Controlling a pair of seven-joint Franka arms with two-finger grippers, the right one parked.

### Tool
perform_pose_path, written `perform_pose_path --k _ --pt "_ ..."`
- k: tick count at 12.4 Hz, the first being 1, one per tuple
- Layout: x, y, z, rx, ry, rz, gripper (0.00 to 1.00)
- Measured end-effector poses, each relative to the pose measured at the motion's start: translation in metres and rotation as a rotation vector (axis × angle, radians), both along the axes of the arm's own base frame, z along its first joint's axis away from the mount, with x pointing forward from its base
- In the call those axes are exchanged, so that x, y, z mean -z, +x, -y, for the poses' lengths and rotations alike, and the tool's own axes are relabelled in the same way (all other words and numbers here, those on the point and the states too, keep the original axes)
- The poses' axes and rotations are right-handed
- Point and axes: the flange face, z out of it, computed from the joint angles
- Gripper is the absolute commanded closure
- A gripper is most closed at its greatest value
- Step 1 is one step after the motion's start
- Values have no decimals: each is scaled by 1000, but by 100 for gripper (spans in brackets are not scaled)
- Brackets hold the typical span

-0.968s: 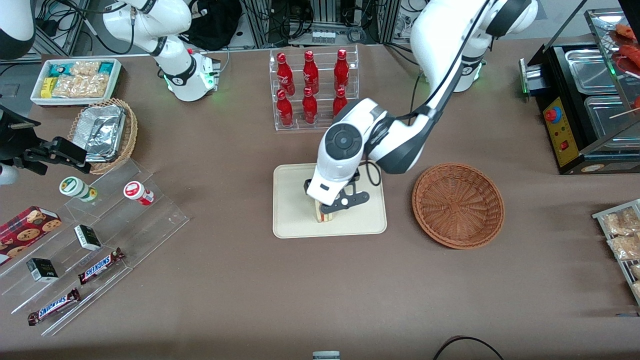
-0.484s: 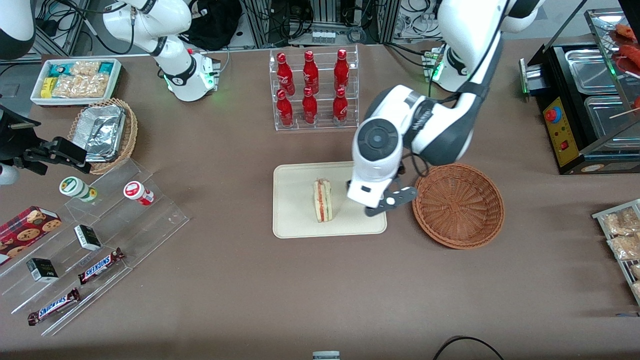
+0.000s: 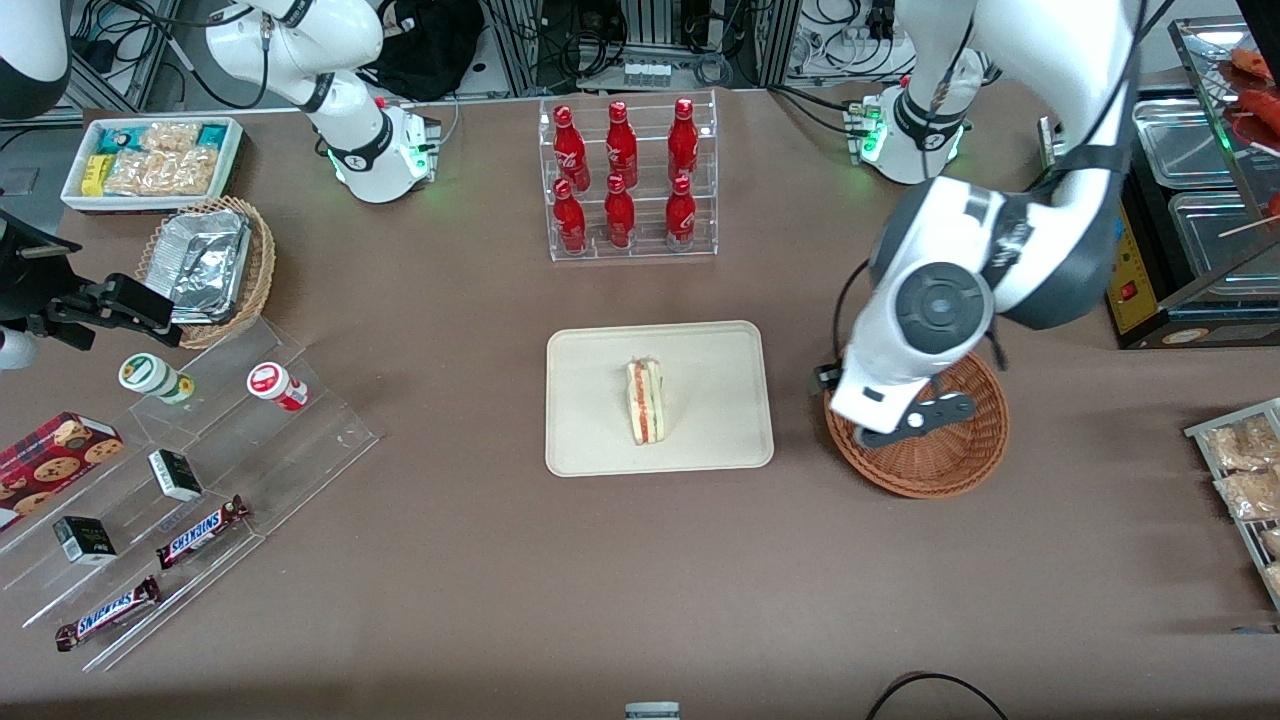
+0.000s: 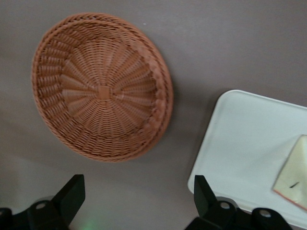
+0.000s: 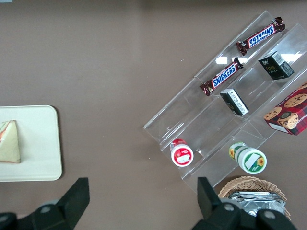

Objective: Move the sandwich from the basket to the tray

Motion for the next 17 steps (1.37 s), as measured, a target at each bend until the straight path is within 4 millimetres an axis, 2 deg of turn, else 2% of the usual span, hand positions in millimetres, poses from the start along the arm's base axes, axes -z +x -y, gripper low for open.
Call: perform_pose_path --k 5,8,14,17 --pt "-16 -13 -65 69 -31 -23 0" --pt "-36 -24 -106 127 -62 -28 0" --pt "-103 -64 -153 256 -102 -96 0" --pt "-136 -74 -175 293 -120 -113 0"
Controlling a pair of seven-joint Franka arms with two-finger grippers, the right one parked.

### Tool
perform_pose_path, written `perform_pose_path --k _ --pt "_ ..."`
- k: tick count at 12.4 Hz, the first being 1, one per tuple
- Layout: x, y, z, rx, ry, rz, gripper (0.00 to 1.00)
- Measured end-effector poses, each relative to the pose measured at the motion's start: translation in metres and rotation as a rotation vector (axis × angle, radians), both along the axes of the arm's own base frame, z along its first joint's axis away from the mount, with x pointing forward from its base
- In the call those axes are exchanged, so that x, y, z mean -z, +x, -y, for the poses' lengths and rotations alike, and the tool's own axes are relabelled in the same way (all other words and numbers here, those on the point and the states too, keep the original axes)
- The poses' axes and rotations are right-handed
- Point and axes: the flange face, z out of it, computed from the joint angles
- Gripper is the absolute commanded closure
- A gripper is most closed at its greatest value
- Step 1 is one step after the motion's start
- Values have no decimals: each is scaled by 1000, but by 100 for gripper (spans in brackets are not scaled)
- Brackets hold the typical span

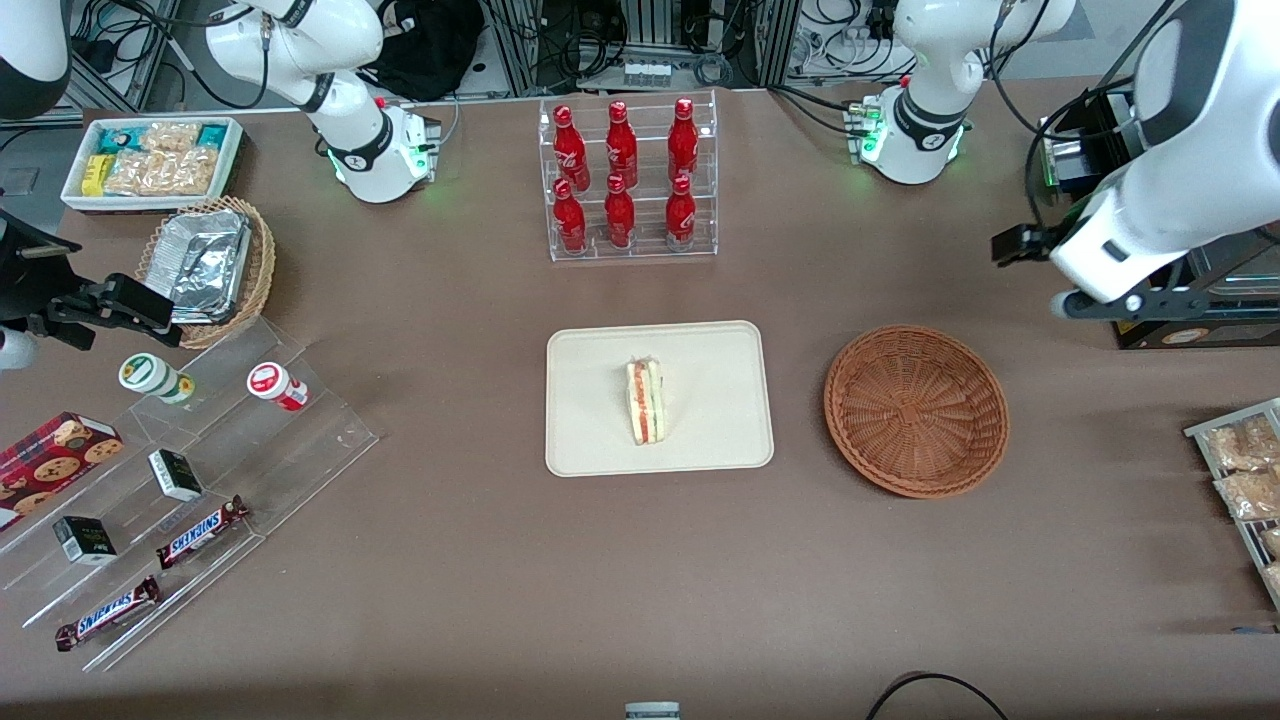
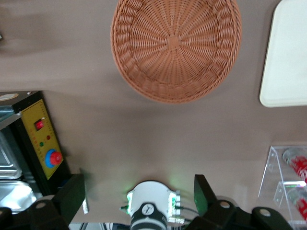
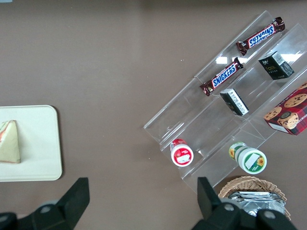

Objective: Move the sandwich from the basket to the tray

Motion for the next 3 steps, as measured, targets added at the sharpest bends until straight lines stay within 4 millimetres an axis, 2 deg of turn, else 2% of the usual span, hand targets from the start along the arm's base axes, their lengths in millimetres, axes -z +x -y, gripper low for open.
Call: perform_pose_path --k 3 --pt "-16 2 -20 -22 -7 25 0"
